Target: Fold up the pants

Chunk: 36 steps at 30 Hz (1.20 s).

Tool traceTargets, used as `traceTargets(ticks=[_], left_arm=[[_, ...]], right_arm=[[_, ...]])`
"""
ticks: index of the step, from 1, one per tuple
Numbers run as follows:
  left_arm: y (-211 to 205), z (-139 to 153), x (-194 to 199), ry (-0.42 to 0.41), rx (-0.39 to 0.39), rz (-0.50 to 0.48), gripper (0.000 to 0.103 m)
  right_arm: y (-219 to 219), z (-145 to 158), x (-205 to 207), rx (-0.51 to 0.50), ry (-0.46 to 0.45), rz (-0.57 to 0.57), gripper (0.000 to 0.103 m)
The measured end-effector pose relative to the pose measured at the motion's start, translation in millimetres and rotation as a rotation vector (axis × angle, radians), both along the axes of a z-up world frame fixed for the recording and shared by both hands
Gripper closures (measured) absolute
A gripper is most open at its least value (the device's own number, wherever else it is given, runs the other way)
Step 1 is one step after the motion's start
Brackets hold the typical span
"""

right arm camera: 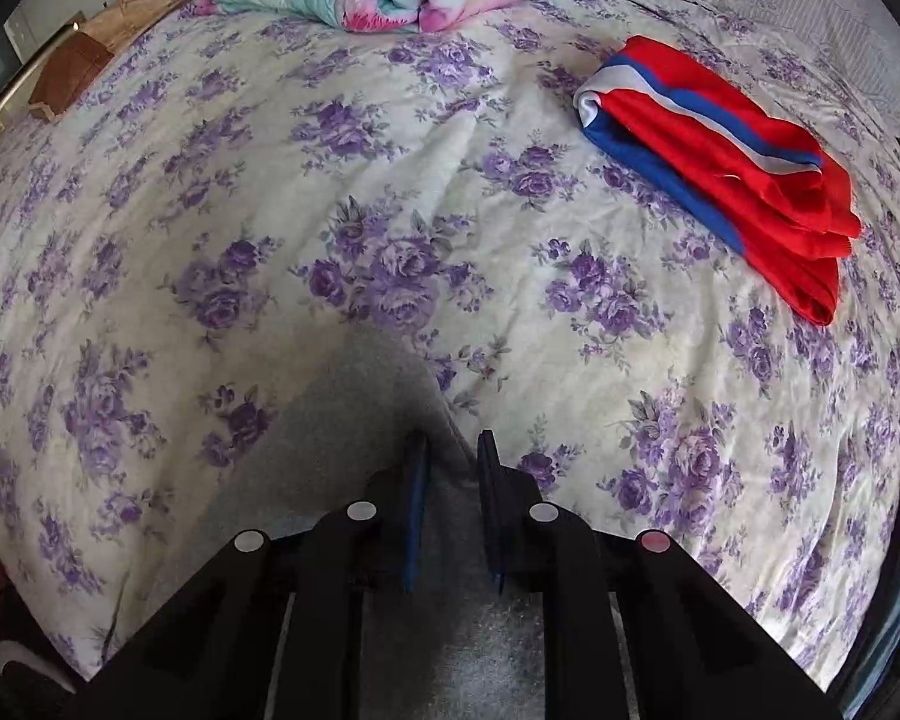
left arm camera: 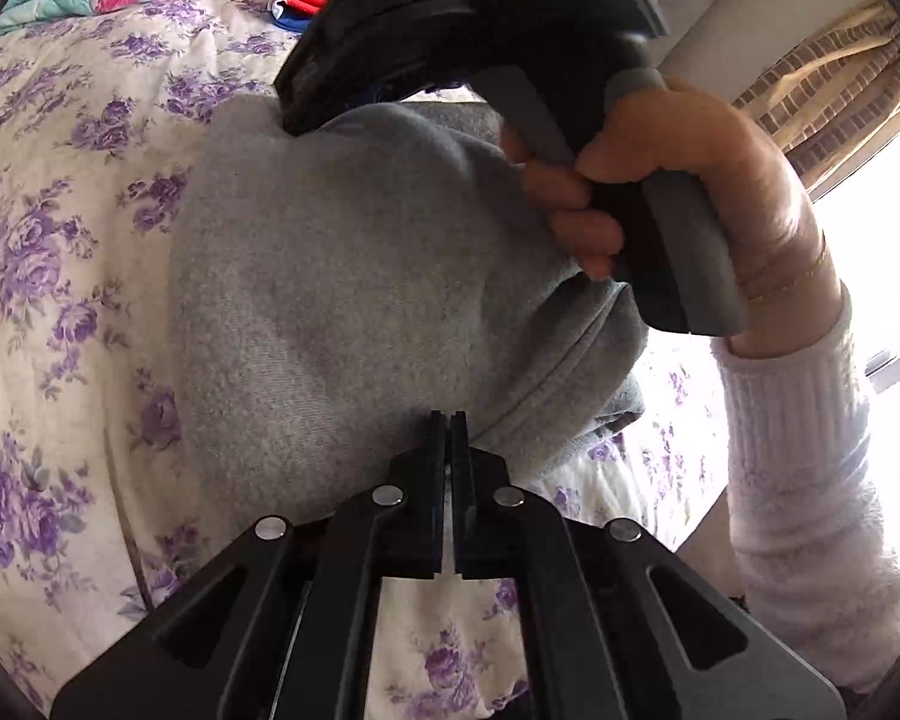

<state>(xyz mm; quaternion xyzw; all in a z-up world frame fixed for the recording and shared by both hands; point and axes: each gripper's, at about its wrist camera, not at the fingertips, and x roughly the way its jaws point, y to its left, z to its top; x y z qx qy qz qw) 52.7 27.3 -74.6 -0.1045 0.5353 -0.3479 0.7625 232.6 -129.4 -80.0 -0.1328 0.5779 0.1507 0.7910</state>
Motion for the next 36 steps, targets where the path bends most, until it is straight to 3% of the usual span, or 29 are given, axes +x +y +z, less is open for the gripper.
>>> traceTargets(ticks=[1,3,4,5,7,10,13,18,19,20,23,28,32,36], left_arm=[[8.3,6.5,-1.1,-0.007,-0.007,0.011,0.103],[28.7,24.3,-3.8,-0.067,-0.008,0.058,0.100],[40.4,32.9,-3.9,-0.091,-0.010,0.087,0.083],[50.9,38.3,-2.0,-0.102,-0.006,0.123,0.046],[66.1,40.3,5.9,-0.096,0.015,0.199,0.017],[75.5,17.7,28.4,0.029,-0.012,0.212,0.017],[66.7,-11.6,43.8,0.139,-0.028,0.184,0.018],[41.1,-31.8,58.0,0.207,-0.090,0.125,0.019],[36.1,-31.5,59.4,0.220,-0.117,0.107,0.029],[31.2,-30.7,56.4,0.211,-0.106,0.109,0.037],[22.4,-7.6,41.3,0.083,-0.057,0.089,0.057],[17.1,-0.8,34.8,0.032,-0.014,0.083,0.059],[18.0,-1.5,33.6,0.033,-0.016,0.081,0.059],[17.7,-2.0,32.7,0.031,-0.015,0.081,0.059]], right_arm=[[-6.9,12.7,-6.8,0.031,-0.012,-0.011,0.080],[-25.8,48.0,-32.3,0.112,-0.088,-0.031,0.048],[-38.0,66.8,-49.6,0.164,-0.147,-0.044,0.039],[-51.3,83.6,-70.2,0.211,-0.212,-0.062,0.024],[-76.2,102.4,-107.6,0.270,-0.304,-0.105,0.016],[-112.6,103.3,-157.1,0.314,-0.385,-0.228,0.016],[-144.6,84.6,-197.5,0.330,-0.427,-0.369,0.016],[-191.3,47.9,-237.6,0.350,-0.399,-0.548,0.016],[-196.8,43.3,-241.4,0.361,-0.386,-0.566,0.016],[-201.0,39.0,-243.8,0.389,-0.372,-0.574,0.016],[-208.4,21.4,-244.2,0.528,-0.282,-0.584,0.016],[-193.2,-12.0,-215.3,0.664,-0.108,-0.601,0.016],[-181.9,-16.8,-200.9,0.737,-0.065,-0.593,0.015],[-178.6,-16.7,-188.6,0.736,-0.058,-0.635,0.013]])
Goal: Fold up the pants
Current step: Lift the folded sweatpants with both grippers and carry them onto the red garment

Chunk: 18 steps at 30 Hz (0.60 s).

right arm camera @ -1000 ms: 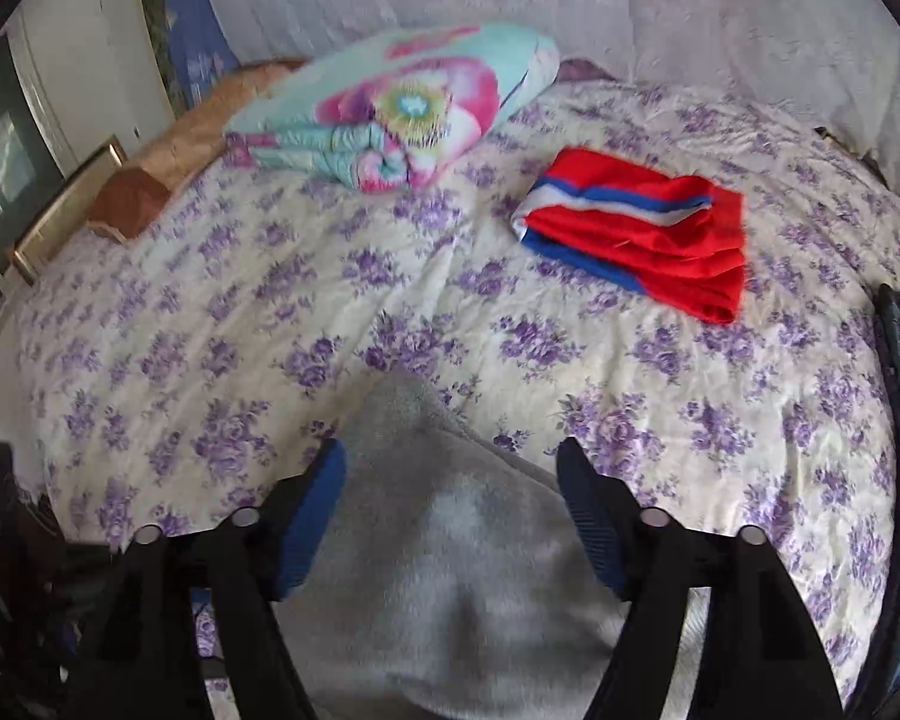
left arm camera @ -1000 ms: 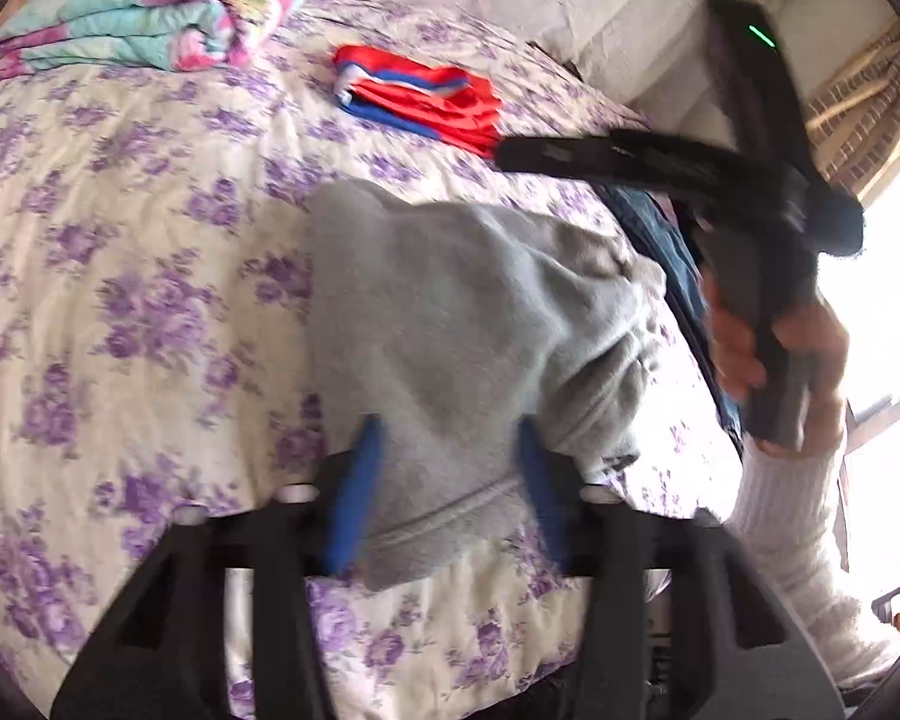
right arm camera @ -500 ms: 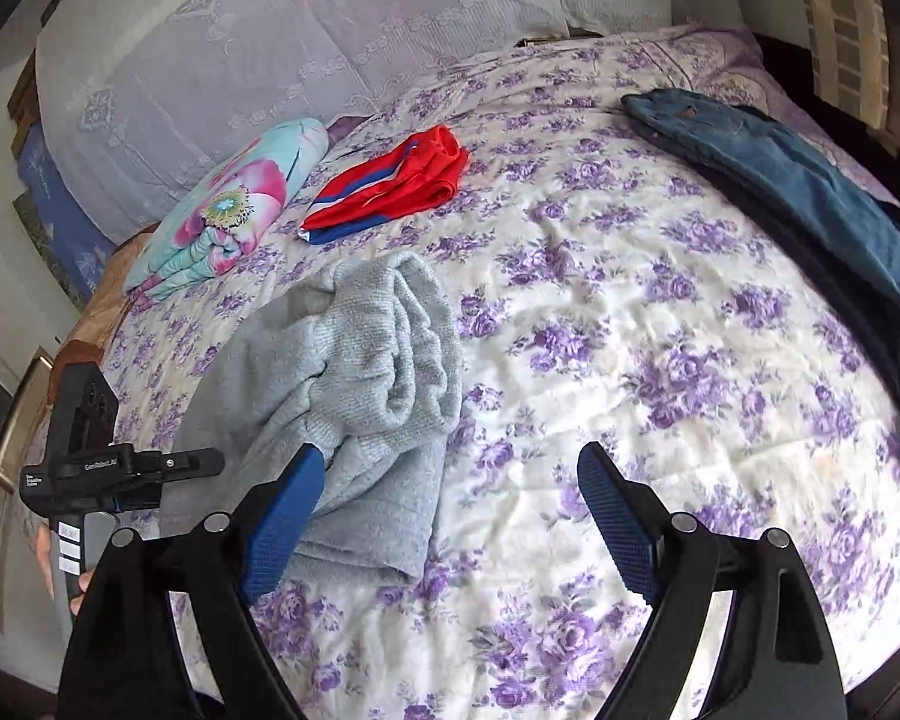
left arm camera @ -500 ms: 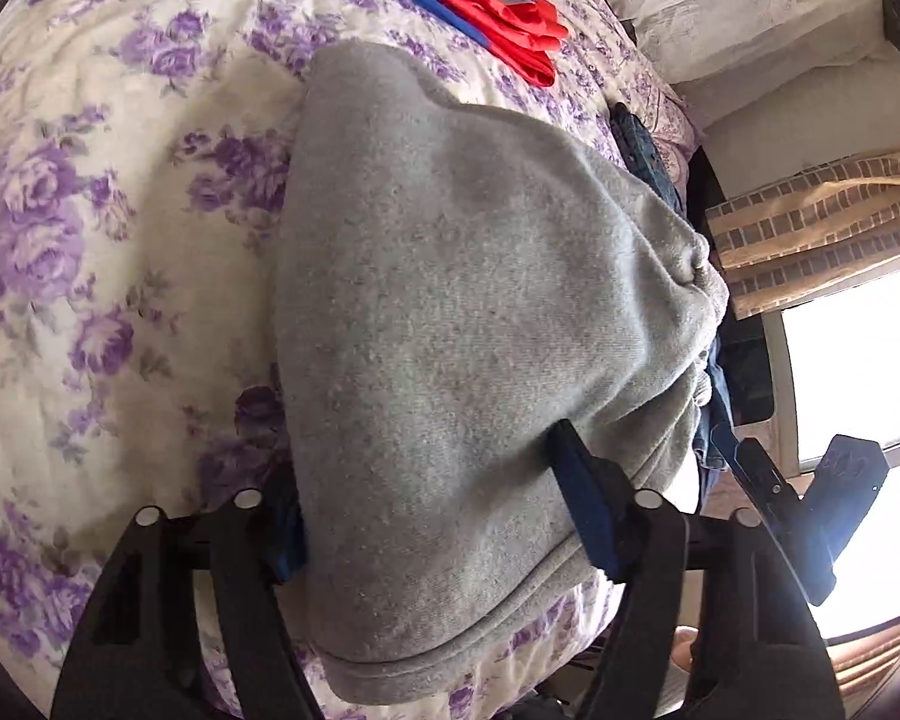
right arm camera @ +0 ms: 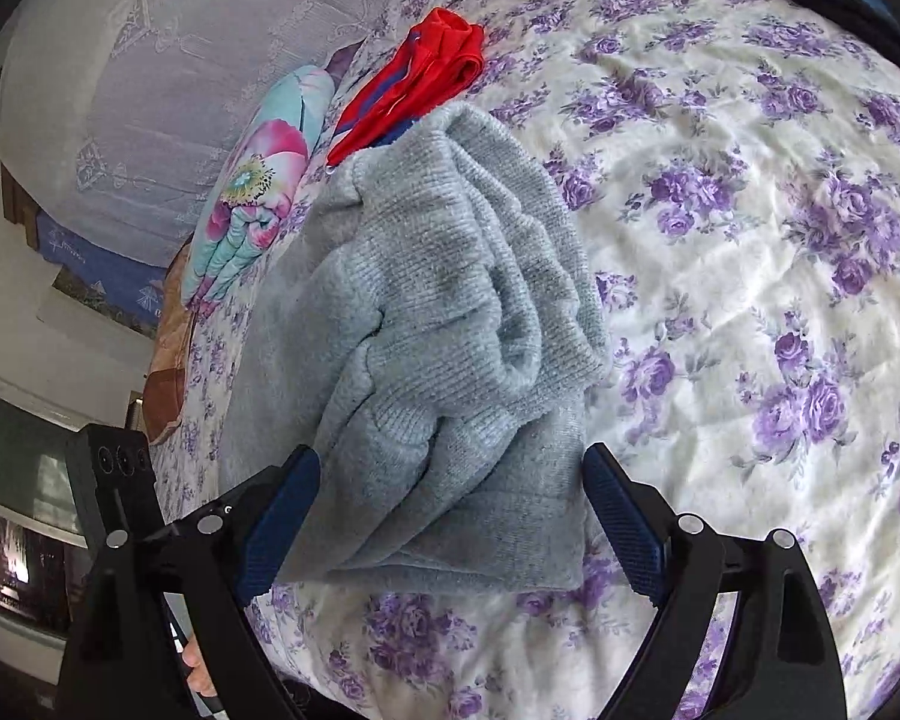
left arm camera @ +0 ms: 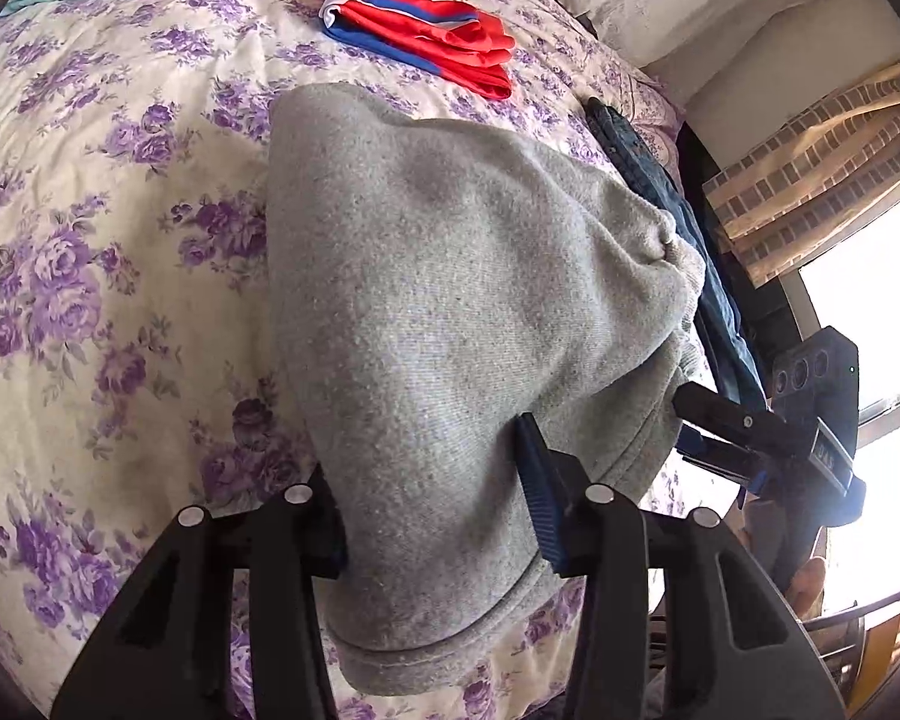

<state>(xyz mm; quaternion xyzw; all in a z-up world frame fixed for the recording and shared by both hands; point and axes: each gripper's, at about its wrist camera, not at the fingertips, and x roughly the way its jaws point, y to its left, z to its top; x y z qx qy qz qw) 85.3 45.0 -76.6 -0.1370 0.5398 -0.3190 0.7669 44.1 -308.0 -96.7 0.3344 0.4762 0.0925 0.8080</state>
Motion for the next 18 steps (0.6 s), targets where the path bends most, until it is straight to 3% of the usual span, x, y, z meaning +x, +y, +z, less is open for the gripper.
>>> traceTargets(ticks=[5,9,11,14,18], left_arm=[[-1.1,0.5,-1.6,-0.012,0.017,-0.001,0.059],[-3.3,1.0,-0.7,-0.016,0.026,-0.004,0.059],[-2.6,-0.6,0.1,-0.011,0.024,-0.007,0.059],[-1.5,-2.9,1.1,-0.008,0.019,-0.013,0.059],[-3.6,-3.3,4.8,-0.008,0.024,-0.018,0.058]], right_arm=[[12.8,10.5,14.4,-0.079,-0.029,-0.015,0.010],[22.4,0.1,24.8,-0.228,0.017,-0.036,0.007],[19.5,-11.0,21.9,-0.253,0.045,-0.034,0.006],[7.3,-20.3,13.1,-0.172,0.053,-0.027,0.005],[-6.6,-33.4,17.7,0.011,0.066,-0.007,0.003]])
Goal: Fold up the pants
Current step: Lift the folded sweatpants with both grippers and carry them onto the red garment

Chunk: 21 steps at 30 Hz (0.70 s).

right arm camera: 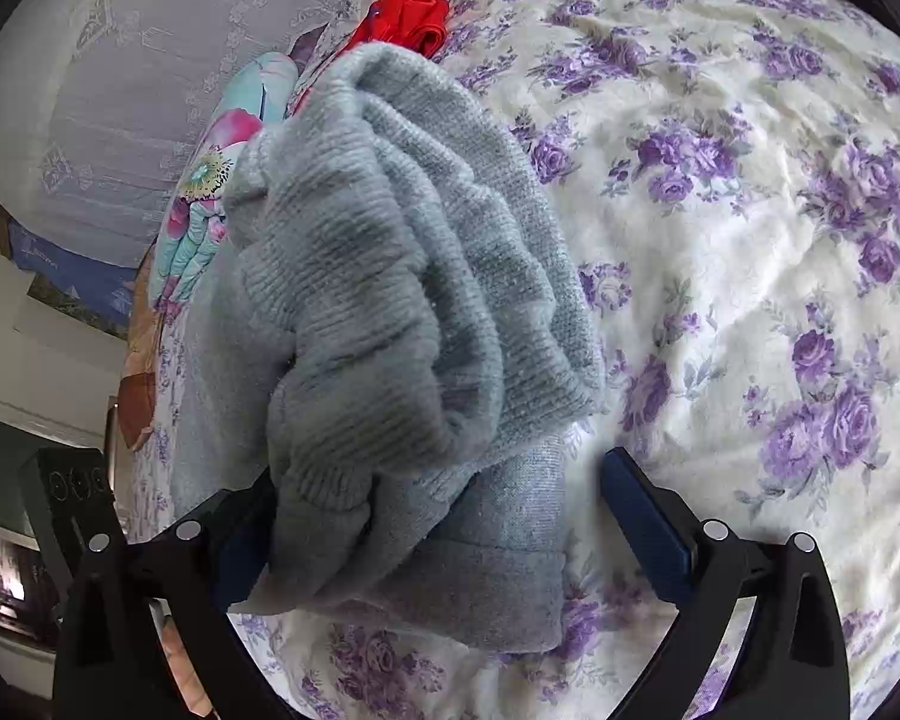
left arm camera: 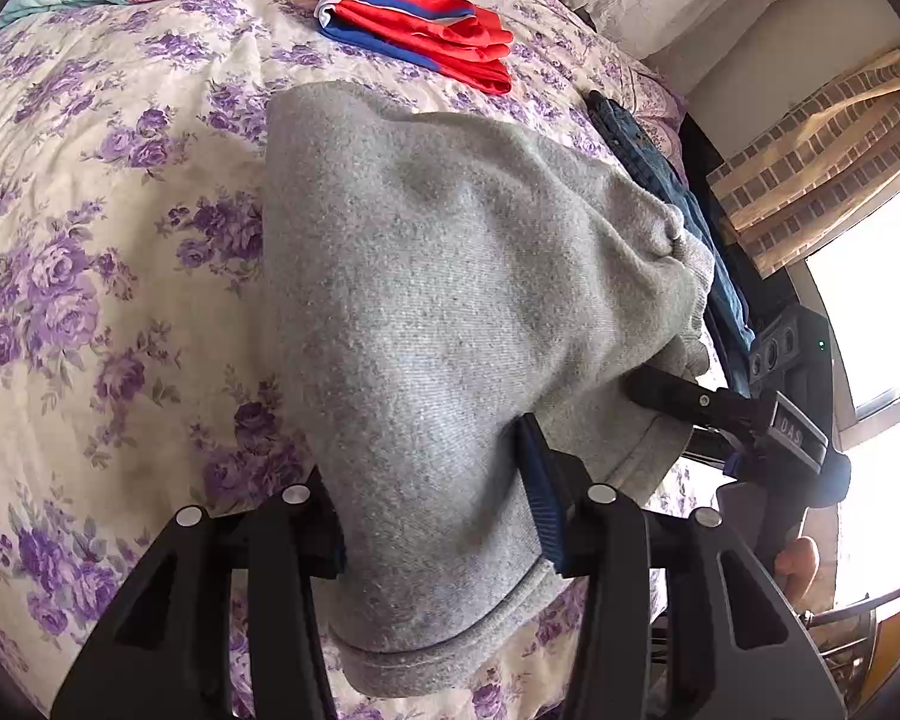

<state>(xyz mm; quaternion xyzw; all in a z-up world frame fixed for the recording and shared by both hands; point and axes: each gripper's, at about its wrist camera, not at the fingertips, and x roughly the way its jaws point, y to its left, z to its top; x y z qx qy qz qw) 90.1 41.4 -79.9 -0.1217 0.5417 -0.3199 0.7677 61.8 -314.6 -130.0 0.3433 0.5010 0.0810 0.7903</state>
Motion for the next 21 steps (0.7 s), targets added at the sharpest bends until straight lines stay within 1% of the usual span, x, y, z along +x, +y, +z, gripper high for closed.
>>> traceTargets(ticks=[2,3,4,6,7,9,10,11,13,16,18,21], left_arm=[[0.6,-1.5,3.8,0.014,-0.007,-0.001,0.058],[2.3,-2.3,5.3,0.024,-0.016,0.003,0.058],[3.8,-2.3,5.3,0.027,-0.021,0.009,0.059],[5.1,0.7,0.2,0.007,-0.016,0.021,0.063],[3.8,3.5,-4.0,-0.012,-0.001,0.025,0.065],[-1.2,12.4,-11.6,-0.057,0.042,0.034,0.068],[-4.9,18.7,-13.3,-0.080,0.071,0.037,0.069],[-7.9,26.4,-12.1,-0.095,0.093,0.038,0.069],[-13.4,46.4,1.1,-0.111,0.118,0.027,0.069],[-21.1,85.6,50.8,-0.096,0.095,0.025,0.069],[-29.1,113.0,97.0,-0.124,0.085,0.043,0.069],[-55.2,144.2,175.1,-0.195,0.119,0.063,0.068]], right_arm=[[-0.7,-3.0,7.2,0.041,-0.039,0.033,0.003],[-0.7,-3.0,7.8,0.058,-0.072,0.037,0.026],[1.4,-1.6,6.3,0.048,-0.098,0.041,0.033],[10.9,8.0,-1.8,-0.029,-0.146,0.066,0.051],[18.4,16.4,-7.5,-0.091,-0.173,0.078,0.052],[40.1,36.4,-19.3,-0.265,-0.233,0.111,0.056],[48.7,45.1,-22.1,-0.324,-0.260,0.128,0.056],[52.7,53.0,-22.4,-0.354,-0.277,0.144,0.057],[51.7,71.4,-11.7,-0.357,-0.289,0.183,0.058],[33.1,107.9,33.2,-0.314,-0.308,0.190,0.058],[16.5,136.1,84.4,-0.267,-0.329,0.161,0.058],[-0.7,165.6,172.9,-0.245,-0.355,0.113,0.057]])
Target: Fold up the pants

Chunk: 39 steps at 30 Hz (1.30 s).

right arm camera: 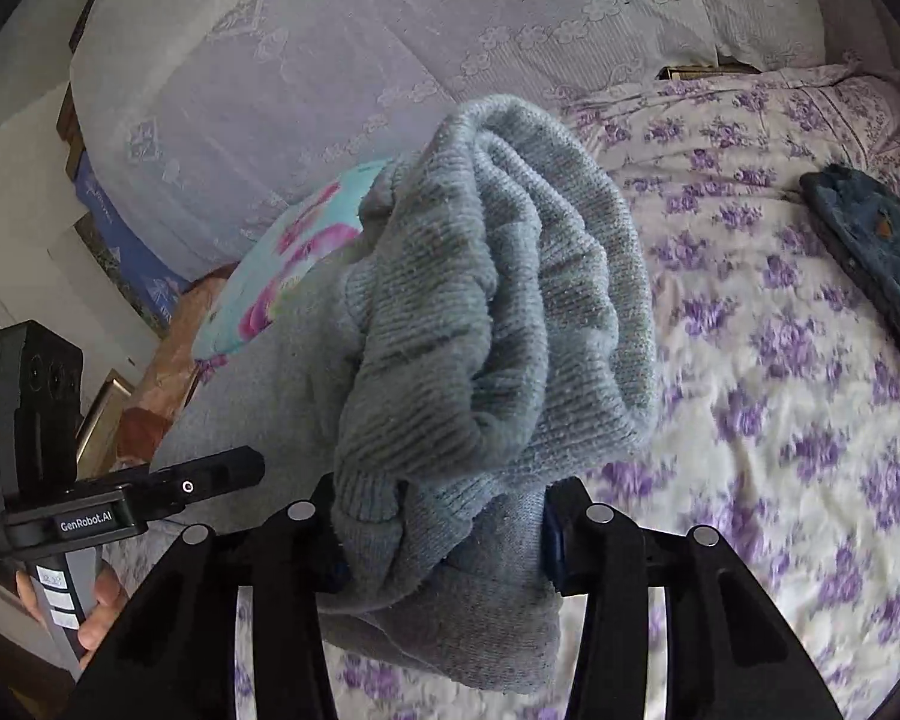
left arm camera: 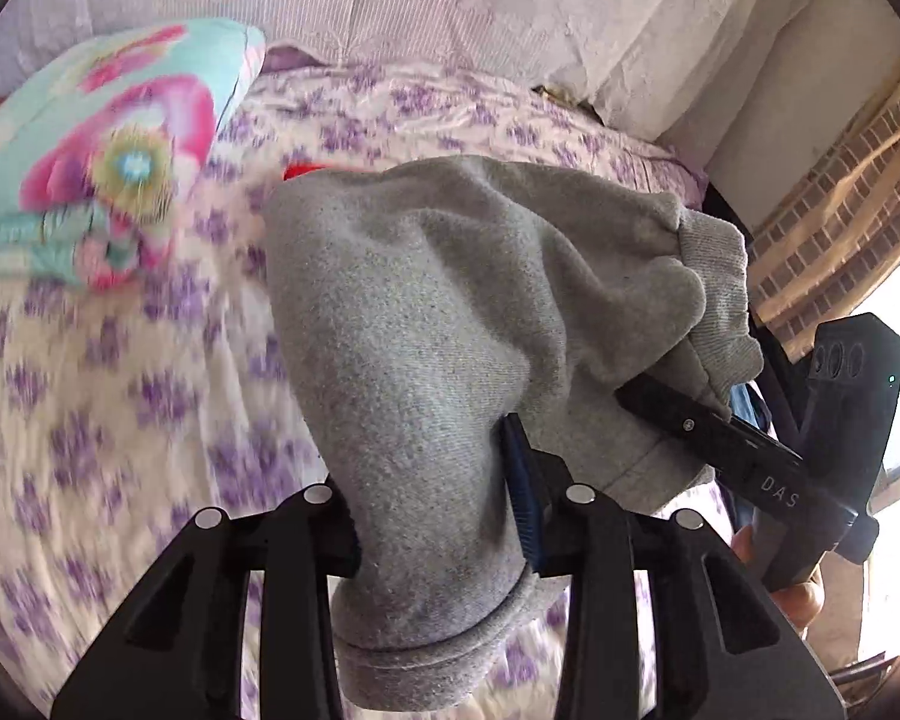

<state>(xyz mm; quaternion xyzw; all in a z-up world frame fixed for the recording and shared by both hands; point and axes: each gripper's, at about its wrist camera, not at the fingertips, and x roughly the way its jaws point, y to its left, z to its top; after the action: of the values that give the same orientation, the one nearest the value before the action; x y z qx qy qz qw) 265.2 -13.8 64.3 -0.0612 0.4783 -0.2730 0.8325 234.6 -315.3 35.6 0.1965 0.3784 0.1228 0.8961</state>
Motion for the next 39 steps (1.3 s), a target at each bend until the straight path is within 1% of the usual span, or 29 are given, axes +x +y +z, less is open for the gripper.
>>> traceTargets(ticks=[2,4,7,9,11,12,13,14,15,16,17,18,20,22,23,24,25,26,27,29,30,32,34,36,39], left_arm=[[-18.0,6.5,54.9,-0.020,0.037,0.016,0.068],[-28.0,-0.6,108.1,0.005,0.034,0.040,0.068],[-35.4,-28.1,168.7,0.046,0.023,0.049,0.067],[-36.1,-52.8,197.4,0.073,0.009,0.039,0.068],[-37.5,-83.1,215.6,0.118,0.004,0.023,0.067],[-36.6,-97.1,219.8,0.132,-0.003,0.019,0.067],[-34.3,-106.6,221.9,0.127,-0.016,0.016,0.062],[-31.3,-111.1,222.7,0.114,-0.034,0.007,0.058],[-28.8,-112.8,223.8,0.111,-0.054,-0.003,0.056],[-26.6,-113.8,226.1,0.114,-0.064,-0.009,0.050],[-25.3,-113.2,227.3,0.113,-0.054,0.000,0.040],[-22.9,-109.9,225.8,0.103,-0.034,0.020,0.038],[-19.2,-93.2,213.9,0.063,0.005,0.045,0.039],[-13.7,-68.3,192.7,-0.001,0.038,0.059,0.038],[-10.8,-52.9,177.0,-0.044,0.058,0.067,0.032],[-7.2,-37.0,157.6,-0.092,0.080,0.085,0.026],[-3.4,-20.4,135.3,-0.150,0.098,0.111,0.013],[-0.4,-4.8,111.3,-0.208,0.110,0.131,0.010],[2.0,9.6,85.6,-0.258,0.124,0.141,0.009],[7.1,31.0,37.0,-0.317,0.157,0.169,0.005],[9.9,38.6,12.3,-0.338,0.175,0.190,0.005],[16.7,45.9,-38.8,-0.363,0.185,0.209,0.005],[21.7,41.5,-86.5,-0.380,0.215,0.241,0.005],[27.2,28.2,-129.8,-0.393,0.217,0.262,0.005],[37.3,6.4,-175.6,-0.394,0.223,0.300,0.005]], right_arm=[[-10.2,4.4,61.2,-0.002,0.000,-0.012,0.057],[-18.6,-3.5,113.4,0.009,0.025,-0.025,0.057],[-24.2,-23.9,175.3,0.007,0.056,-0.033,0.057],[-26.3,-46.1,202.2,0.003,0.093,-0.026,0.057],[-28.3,-74.9,216.2,0.005,0.151,-0.030,0.054],[-28.2,-86.9,218.1,-0.004,0.159,-0.034,0.050],[-27.7,-95.3,217.1,-0.011,0.144,-0.036,0.048],[-27.5,-100.4,214.6,-0.002,0.119,-0.031,0.045],[-28.3,-103.3,212.8,0.012,0.095,-0.031,0.041],[-29.2,-104.1,212.5,0.025,0.081,-0.031,0.039],[-28.3,-102.9,211.9,0.030,0.083,-0.031,0.037],[-27.5,-99.1,212.2,0.024,0.096,-0.036,0.035],[-24.0,-80.5,205.8,-0.034,0.116,-0.074,0.035],[-19.3,-50.9,186.5,-0.116,0.092,-0.113,0.033],[-16.6,-32.9,171.7,-0.162,0.061,-0.132,0.026],[-14.1,-13.7,156.9,-0.208,0.022,-0.152,0.016],[-8.2,4.6,136.6,-0.252,-0.020,-0.170,0.012],[-1.8,21.9,115.0,-0.292,-0.059,-0.183,0.007],[3.1,37.3,93.6,-0.327,-0.089,-0.190,0.006],[15.8,59.8,49.9,-0.375,-0.115,-0.198,0.004],[22.5,67.6,25.5,-0.390,-0.127,-0.193,0.004],[33.6,74.5,-22.5,-0.421,-0.154,-0.186,0.004],[44.7,68.8,-70.6,-0.440,-0.187,-0.189,0.004],[55.2,46.7,-111.9,-0.442,-0.201,-0.186,0.004],[69.0,10.9,-147.4,-0.469,-0.160,-0.194,0.004]])
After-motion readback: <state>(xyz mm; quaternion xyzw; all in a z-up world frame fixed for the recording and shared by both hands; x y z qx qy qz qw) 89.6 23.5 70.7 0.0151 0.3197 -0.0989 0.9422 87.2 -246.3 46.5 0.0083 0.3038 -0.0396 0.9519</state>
